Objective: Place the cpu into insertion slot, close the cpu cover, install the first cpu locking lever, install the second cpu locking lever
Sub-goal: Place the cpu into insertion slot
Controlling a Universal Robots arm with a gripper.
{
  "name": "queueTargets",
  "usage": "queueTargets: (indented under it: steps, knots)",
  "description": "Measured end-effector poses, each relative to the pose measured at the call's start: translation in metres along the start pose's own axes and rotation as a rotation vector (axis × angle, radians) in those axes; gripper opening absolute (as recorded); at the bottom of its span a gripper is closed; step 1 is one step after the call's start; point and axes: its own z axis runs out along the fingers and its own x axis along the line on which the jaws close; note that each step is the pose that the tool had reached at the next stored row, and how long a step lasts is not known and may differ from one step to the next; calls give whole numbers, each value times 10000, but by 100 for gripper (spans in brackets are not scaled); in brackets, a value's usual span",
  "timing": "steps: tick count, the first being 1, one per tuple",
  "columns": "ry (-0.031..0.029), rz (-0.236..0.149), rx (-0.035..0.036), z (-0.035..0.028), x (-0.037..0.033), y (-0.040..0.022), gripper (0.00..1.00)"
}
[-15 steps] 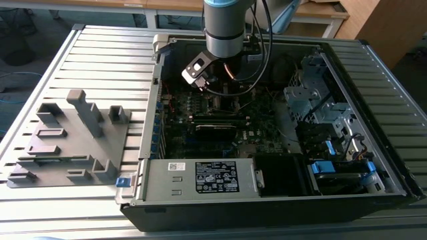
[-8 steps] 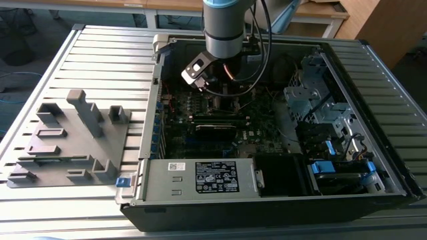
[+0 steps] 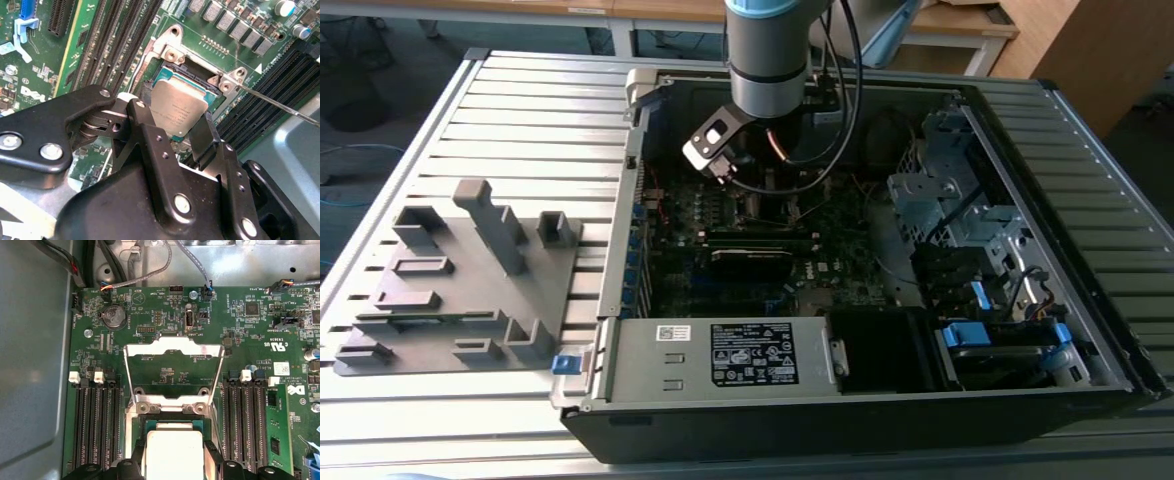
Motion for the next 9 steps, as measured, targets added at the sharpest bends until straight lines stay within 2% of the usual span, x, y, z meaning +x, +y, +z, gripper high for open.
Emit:
queueTargets:
  steps: [9]
  knots:
    - [-1,-2,1,7,4,-6,54]
